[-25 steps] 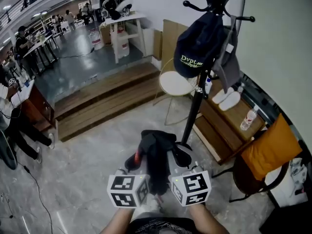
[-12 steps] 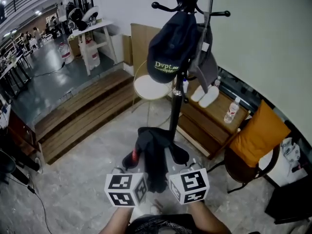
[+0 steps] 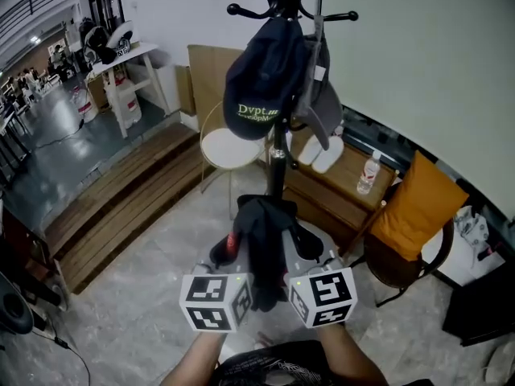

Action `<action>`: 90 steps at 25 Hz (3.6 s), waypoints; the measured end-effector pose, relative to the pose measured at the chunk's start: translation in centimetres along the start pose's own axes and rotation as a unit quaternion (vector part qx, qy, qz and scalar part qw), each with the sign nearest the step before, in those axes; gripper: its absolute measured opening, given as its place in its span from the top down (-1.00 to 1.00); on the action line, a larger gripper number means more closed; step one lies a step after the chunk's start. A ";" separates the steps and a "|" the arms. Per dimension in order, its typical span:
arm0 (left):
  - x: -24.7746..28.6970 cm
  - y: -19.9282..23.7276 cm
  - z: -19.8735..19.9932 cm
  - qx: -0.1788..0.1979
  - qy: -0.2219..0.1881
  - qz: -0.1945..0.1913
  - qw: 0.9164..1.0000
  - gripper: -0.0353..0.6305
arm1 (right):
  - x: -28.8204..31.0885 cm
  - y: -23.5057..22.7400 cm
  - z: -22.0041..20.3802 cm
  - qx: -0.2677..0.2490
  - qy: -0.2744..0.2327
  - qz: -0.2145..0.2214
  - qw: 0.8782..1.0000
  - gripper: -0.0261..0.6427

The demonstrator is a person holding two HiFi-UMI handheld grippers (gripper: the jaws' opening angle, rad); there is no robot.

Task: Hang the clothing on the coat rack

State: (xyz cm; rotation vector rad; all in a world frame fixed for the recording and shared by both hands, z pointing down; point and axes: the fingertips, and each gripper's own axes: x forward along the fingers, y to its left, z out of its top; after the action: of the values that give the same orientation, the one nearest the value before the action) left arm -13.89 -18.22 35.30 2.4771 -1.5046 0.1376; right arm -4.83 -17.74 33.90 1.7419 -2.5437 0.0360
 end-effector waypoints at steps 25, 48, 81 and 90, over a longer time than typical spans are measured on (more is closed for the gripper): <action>8.6 -3.5 1.9 0.009 -0.006 -0.019 1.000 0.79 | 2.6 -8.8 0.9 -0.012 -0.019 -0.022 0.999 0.86; 14.7 -2.9 4.1 0.018 -0.009 0.003 1.000 0.79 | 7.8 -13.6 1.9 -0.010 -0.035 -0.004 0.999 0.86; 19.8 0.0 4.1 0.014 -0.006 0.034 0.999 0.79 | 13.1 -15.3 0.7 0.001 -0.035 0.022 0.999 0.86; 20.7 0.7 3.8 0.017 -0.002 0.033 0.999 0.79 | 14.5 -15.4 0.2 0.004 -0.029 0.024 0.999 0.86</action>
State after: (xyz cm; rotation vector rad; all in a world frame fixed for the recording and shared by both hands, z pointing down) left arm -5.03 -37.36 35.92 2.4552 -1.5999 0.1713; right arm 4.26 -36.78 34.39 1.7100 -2.6283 -0.0009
